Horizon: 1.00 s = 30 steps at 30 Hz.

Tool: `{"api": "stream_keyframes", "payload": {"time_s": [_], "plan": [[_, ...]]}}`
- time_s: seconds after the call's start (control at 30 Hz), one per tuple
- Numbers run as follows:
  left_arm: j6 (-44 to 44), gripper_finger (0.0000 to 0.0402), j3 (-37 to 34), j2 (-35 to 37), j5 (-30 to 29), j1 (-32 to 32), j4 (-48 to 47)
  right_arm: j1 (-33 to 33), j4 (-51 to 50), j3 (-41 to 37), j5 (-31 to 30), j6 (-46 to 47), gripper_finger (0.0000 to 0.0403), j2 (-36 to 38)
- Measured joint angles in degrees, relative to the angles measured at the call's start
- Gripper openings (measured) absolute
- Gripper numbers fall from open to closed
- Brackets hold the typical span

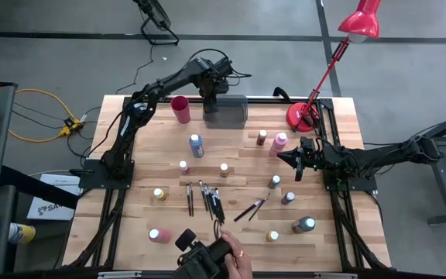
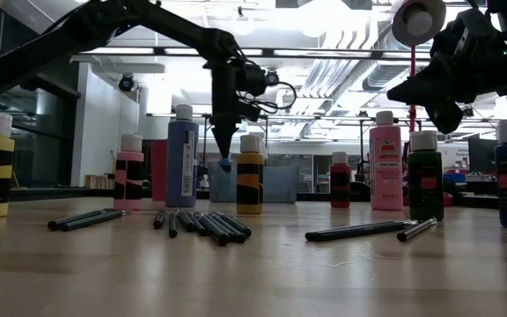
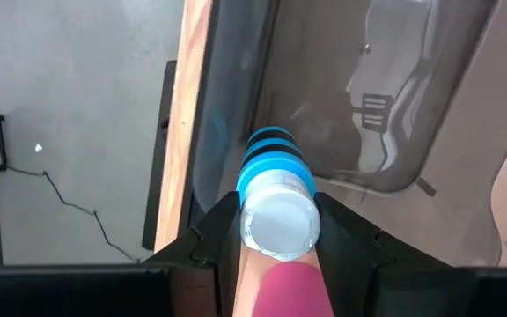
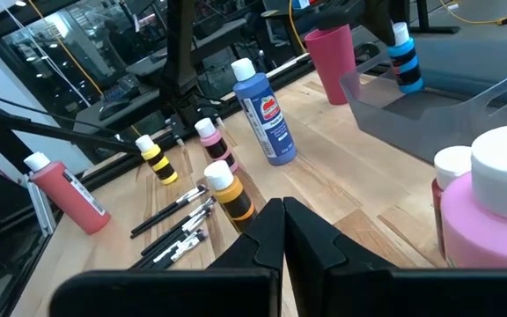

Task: Pick & Place Paint Supplies
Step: Put the blue paint bottle into the black bin

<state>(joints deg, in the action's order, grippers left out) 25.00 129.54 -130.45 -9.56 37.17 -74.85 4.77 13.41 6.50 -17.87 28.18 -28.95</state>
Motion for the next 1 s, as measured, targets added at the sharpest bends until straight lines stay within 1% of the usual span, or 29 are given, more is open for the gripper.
{"api": "stream_keyframes", "payload": {"time_s": [0.2,0.4,1.0], "plan": [[-0.09,0.0114,0.00,-0.06,0.02,0.00,0.26,0.00,0.00,0.00,0.00,0.02,0.0003,0.02],[-1.24,0.0114,0.00,-1.75,0.67,-0.04,0.42,0.00,0.01,0.00,0.02,0.00,0.0003,0.01],[-3.06,0.0116,0.02,-1.77,-0.06,0.85,1.29,0.00,0.04,0.00,0.02,0.02,0.0003,0.02]]}}
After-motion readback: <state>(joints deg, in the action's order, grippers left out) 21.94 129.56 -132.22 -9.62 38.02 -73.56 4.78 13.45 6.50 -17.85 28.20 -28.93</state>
